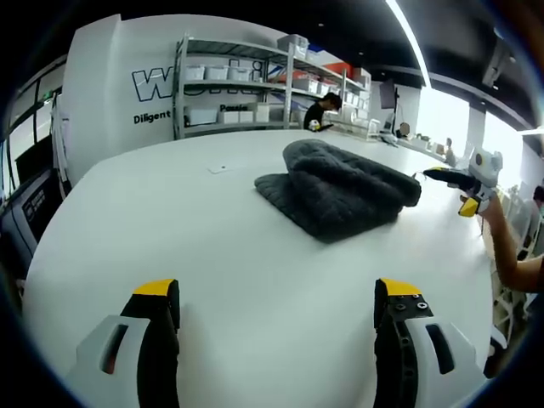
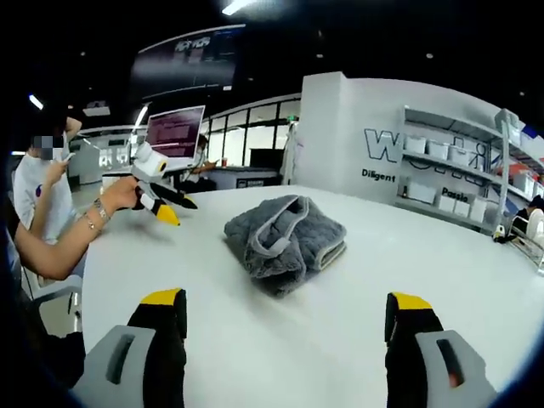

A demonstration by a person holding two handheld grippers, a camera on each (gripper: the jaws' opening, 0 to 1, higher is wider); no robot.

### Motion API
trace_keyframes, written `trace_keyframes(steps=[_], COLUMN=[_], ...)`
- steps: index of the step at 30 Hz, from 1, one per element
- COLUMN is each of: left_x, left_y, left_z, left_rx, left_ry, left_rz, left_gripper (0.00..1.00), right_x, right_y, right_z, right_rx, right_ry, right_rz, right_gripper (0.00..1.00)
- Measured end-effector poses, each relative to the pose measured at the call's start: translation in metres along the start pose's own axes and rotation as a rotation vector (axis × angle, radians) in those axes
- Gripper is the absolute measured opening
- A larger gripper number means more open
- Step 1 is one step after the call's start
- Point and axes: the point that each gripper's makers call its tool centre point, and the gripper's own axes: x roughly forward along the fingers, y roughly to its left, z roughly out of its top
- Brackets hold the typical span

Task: Open the folded towel by lifting each exposed corner and separating the folded layers until the towel lies flat within the target outline without major curled edges

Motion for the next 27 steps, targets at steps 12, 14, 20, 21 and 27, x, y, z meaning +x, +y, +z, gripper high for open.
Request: trace_keyframes(steps=[12, 14, 20, 21, 27], left_x=[-0.008, -0.006, 0.005, 0.009, 0.026], left_y=[-0.025, -0.024, -0.031, -0.033, -0.041], left_z=[0.023, 0.028, 0.043, 0.044, 0.056], left_rx=[0.027, 0.052, 0.047, 0.052, 0.084], left_ry=[-0.084, -0.084, -0.118, -0.112, -0.101], left_rz=[-0.069, -0.051, -0.075, -0.086, -0.083], left_gripper=[0.94, 0.94, 0.9, 0.88, 0.87], right_x=[0.0, -0.001, -0.008, -0.008, -0.009], right_y=[0.01, 0.011, 0.016, 0.016, 0.022], right_z=[-0.008, -0.006, 0.001, 0.002, -0.001], right_rx=[-0.014, -0.026, -0.047, -0.048, -0.063], right_ry=[0.047, 0.044, 0.024, 0.022, 0.032], right_rz=[0.06, 0.061, 0.079, 0.081, 0.101], right_gripper=[0.99, 0.99, 0.99, 0.99, 0.99])
